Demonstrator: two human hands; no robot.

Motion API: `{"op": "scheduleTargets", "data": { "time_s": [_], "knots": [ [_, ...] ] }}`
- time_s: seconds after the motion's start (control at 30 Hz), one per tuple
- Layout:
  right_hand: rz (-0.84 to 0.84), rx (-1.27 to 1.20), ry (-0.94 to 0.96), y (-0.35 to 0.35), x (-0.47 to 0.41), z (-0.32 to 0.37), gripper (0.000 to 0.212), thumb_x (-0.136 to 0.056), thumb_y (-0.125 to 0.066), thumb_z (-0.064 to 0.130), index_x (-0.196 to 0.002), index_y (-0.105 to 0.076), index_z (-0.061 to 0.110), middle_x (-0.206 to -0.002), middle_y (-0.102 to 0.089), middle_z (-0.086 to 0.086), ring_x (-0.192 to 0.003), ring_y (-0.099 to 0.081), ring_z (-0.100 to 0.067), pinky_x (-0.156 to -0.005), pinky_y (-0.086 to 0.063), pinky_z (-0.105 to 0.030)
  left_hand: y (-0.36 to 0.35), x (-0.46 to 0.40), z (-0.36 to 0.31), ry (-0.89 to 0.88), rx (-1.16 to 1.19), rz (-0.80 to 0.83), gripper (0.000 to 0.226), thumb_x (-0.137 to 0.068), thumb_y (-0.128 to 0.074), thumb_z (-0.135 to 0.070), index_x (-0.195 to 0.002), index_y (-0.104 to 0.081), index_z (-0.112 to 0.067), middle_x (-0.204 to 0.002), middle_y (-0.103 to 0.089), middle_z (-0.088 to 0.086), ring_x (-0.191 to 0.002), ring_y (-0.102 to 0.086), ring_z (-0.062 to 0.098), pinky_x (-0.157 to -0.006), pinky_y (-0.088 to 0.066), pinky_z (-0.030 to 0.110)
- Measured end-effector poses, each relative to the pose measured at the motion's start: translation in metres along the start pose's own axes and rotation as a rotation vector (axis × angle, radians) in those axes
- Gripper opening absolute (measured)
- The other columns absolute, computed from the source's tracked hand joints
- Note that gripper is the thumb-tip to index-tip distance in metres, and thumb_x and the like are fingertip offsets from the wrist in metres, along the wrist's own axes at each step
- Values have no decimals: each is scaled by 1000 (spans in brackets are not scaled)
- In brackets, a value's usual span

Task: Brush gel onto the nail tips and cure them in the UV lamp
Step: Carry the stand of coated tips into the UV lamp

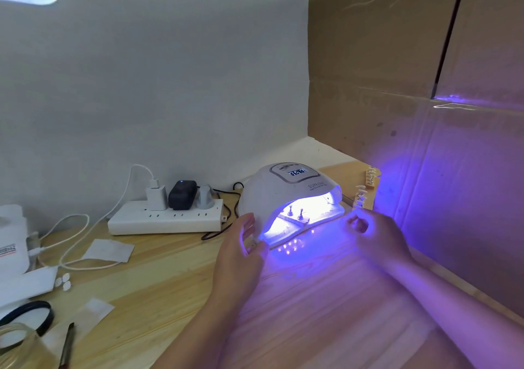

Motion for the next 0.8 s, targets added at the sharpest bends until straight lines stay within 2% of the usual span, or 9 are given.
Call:
{"op": "scheduleTargets", "data": {
  "time_s": [0.07, 0.2, 0.27, 0.4, 0.47, 0.57, 0.63, 0.7, 0.8],
  "knots": [
    [119, -3, 92, -6, 3, 9, 10, -79, -66, 35, -80, -64, 26, -54, -48, 10, -51, -45, 1, -53, -34, -20, 0, 0, 0, -1, -4, 2, 47, -84, -56, 1, -126, -47, -20, -116, -52, -12, -109, -48, 2, -84, -38, 18],
    [234, 54, 110, -25, 0, 27, 39, -76, -67, 49, -109, -60, 30, -63, -49, 11, -62, -48, 1, -54, -32, -16, 0, 1, -1, -7, -12, 8, 47, -84, -56, 0, -124, -47, -22, -113, -52, -16, -109, -48, 1, -75, -39, 9],
    [198, 89, 94, -33, -3, 33, 40, -77, -65, 52, -109, -61, 28, -65, -49, 14, -68, -50, -5, -54, -31, -16, 0, 1, -1, -5, -11, 7, 46, -84, -56, 0, -123, -47, -23, -109, -51, -21, -108, -49, 0, -76, -38, 9],
    [105, 78, 48, -41, -9, 35, 29, -80, -63, 47, -100, -65, 26, -63, -47, 16, -75, -50, -10, -52, -27, -15, 0, 1, 1, 1, -14, 15, 47, -84, -56, 0, -123, -46, -24, -113, -51, -17, -109, -48, 0, -77, -38, 9],
    [86, 69, 4, -42, -13, 36, 30, -80, -62, 46, -102, -65, 26, -72, -52, 12, -80, -53, -13, -55, -30, -19, 0, 1, 1, 0, -12, 18, 48, -84, -55, 1, -124, -46, -24, -115, -51, -15, -110, -48, 1, -81, -38, 13],
    [83, 102, -70, -45, -24, 38, 35, -83, -60, 46, -112, -63, 27, -98, -64, 4, -99, -58, -19, -69, -33, -23, 0, 0, 1, 2, -14, 12, 47, -84, -56, 0, -124, -47, -23, -114, -51, -16, -110, -49, 2, -86, -38, 18],
    [64, 122, -123, -47, -32, 39, 40, -84, -60, 46, -117, -60, 25, -115, -63, 0, -109, -56, -21, -75, -34, -26, 0, 0, 1, 3, -19, 10, 46, -84, -56, -1, -124, -47, -23, -113, -51, -17, -109, -49, 1, -85, -38, 18],
    [32, 110, -191, -49, -36, 41, 44, -83, -63, 46, -118, -60, 21, -120, -61, -2, -112, -55, -22, -74, -32, -26, 0, 0, 1, 4, -21, 9, 46, -84, -56, -1, -123, -47, -23, -111, -50, -19, -108, -49, 0, -83, -38, 16],
    [-7, 88, -209, -51, -35, 43, 43, -82, -64, 46, -114, -60, 18, -117, -62, -4, -109, -57, -24, -72, -32, -26, 0, 0, 0, 5, -16, 8, 46, -85, -55, 0, -122, -47, -25, -108, -50, -22, -107, -49, -1, -83, -37, 16]
  ]
}}
Point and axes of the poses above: each hand's wrist, its own x-axis away from the middle knuckle, its own y-axis out of the back of the hand, z = x × y, the point moved 1 cm from there along -x, towards the middle knuckle
